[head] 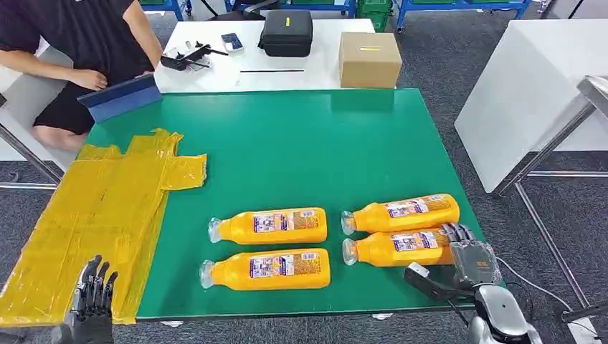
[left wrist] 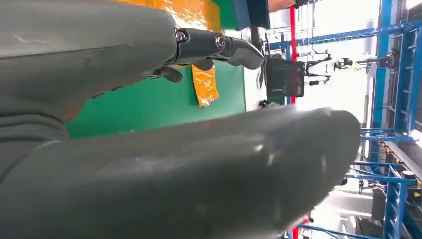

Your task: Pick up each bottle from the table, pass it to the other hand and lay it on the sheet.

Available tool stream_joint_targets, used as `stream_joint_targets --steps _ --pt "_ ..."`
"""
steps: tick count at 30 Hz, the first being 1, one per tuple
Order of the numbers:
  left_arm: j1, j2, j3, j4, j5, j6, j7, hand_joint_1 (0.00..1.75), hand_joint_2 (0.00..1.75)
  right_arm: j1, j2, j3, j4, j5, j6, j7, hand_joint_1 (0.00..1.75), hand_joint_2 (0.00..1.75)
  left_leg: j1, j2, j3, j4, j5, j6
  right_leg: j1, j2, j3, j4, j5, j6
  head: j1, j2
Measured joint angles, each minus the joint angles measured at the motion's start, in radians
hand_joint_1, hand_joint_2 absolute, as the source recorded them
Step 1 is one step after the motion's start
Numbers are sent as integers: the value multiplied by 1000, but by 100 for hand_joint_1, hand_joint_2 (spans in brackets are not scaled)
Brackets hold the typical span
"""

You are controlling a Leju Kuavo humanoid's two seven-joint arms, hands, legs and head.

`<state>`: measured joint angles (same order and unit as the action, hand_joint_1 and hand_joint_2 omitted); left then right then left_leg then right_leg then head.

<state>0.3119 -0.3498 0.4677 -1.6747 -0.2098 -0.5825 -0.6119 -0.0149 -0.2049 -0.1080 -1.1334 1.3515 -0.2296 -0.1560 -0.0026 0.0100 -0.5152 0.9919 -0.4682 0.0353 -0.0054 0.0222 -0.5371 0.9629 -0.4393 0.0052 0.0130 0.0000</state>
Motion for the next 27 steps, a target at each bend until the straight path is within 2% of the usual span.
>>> stream_joint_targets --steps 3,7,8,9,13,27 --pt "0 0 2 0 5 6 0 0 0 -3 -14 11 4 -16 7 -13 166 175 0 0 2 0 -1 -1 0 0 11 0 -2 1 0 0" --pt "0 0 6 0 11 8 0 0 0 -18 -24 27 27 -27 9 -15 169 175 0 1 4 0 -2 -2 1 1 12 0 -3 1 0 0" --pt "0 0 6 0 11 8 0 0 0 -19 -24 31 33 -28 9 -14 166 175 0 1 6 0 -4 -3 1 1 7 0 -5 1 0 0" --pt "-1 0 6 0 9 6 0 0 0 -20 -25 33 37 -29 9 -13 171 175 0 1 9 0 -10 0 1 1 7 -1 -9 0 0 0" --pt "-6 0 6 4 2 8 0 0 0 -20 -27 39 44 -33 8 -8 173 175 0 1 21 0 -19 2 2 1 19 -2 -16 3 0 0" --pt "-22 0 0 22 1 18 0 0 0 -20 -32 42 48 -39 6 -8 175 175 2 3 29 0 -23 1 3 4 29 -5 -20 3 1 0"
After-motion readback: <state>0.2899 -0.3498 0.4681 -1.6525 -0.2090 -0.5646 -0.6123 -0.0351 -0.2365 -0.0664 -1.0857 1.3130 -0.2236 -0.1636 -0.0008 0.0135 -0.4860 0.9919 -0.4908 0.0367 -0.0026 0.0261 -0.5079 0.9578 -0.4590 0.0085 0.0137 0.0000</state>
